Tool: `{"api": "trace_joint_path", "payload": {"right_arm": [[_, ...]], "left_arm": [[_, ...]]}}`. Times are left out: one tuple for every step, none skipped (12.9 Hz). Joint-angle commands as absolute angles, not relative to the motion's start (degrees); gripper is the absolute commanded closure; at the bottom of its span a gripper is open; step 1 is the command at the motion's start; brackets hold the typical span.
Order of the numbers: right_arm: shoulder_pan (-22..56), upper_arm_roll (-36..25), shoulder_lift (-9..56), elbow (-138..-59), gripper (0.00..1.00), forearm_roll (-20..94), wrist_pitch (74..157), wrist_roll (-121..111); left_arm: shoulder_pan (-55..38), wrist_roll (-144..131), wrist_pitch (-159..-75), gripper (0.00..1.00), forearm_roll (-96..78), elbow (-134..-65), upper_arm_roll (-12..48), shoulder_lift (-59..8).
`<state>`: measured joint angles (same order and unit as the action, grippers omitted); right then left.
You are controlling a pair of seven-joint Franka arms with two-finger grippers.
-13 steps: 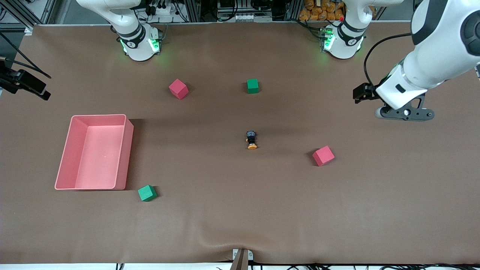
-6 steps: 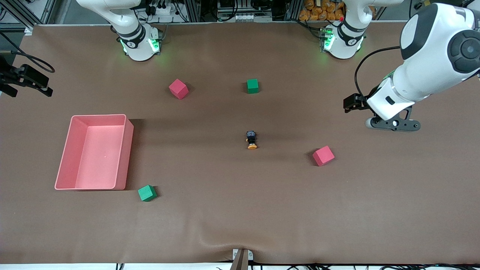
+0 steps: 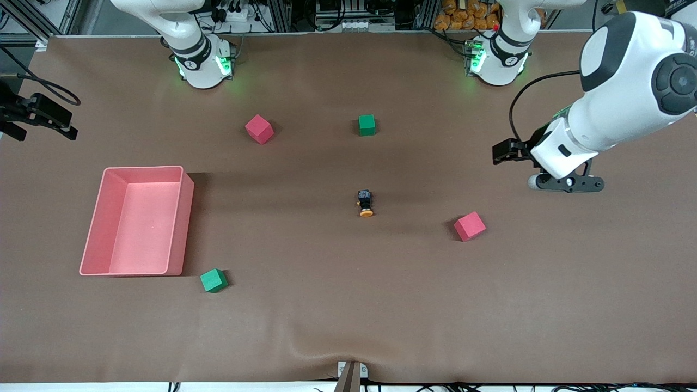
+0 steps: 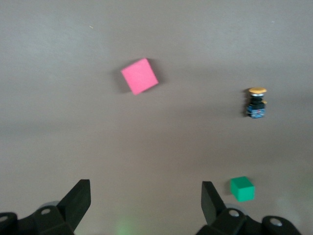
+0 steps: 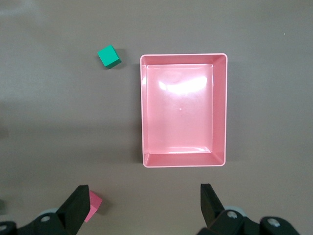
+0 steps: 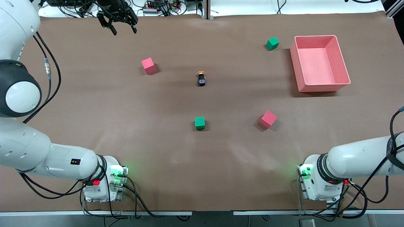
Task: Place and upright button with both arms
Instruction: 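Reach the left gripper toward the button lying on its side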
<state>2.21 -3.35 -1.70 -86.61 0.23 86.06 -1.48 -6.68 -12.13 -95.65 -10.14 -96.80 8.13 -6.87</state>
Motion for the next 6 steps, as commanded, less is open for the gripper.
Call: {"api": "trace_joint_path", "payload": {"right_arm": [[0.6,-2.3,-1.4,-85.8,0.00,0.8,85.3,-2.5],[0.6,-2.3,-1.4,-85.8,0.00,0.8,85.3,-2.5],[0.5,-2.3,-1.4,-85.8,0.00,0.8,85.3,-2.5],[0.5,-2.3,-1.4,-85.8,0.00,0.8,85.2,-2.5],[0.4,-2.3,-1.4,-85.8,0.00,0.8,85.2,-2.5],[-0.4,-1.9,-1.3,-85.8,0.00,0.9,85.2,-2.5]], "left_arm": [[-7.6,-15.8,-99.5,0.00,-15.7,-96.4,8.6,-12.8],[-9.9,-17.5,-101.4,0.00,-16.0,-96.1,8.6,-15.2],[-11.9,-21.9,-103.4,0.00,-16.6,-95.0,8.6,-17.4],[-13.6,-26.9,-104.6,0.00,-17.0,-92.7,8.6,-20.5],[-15.1,-30.1,-104.7,0.00,-16.7,-89.9,8.6,-24.3],[-17.0,-31.9,-104.8,0.00,-16.8,-87.6,8.6,-27.6]]}}
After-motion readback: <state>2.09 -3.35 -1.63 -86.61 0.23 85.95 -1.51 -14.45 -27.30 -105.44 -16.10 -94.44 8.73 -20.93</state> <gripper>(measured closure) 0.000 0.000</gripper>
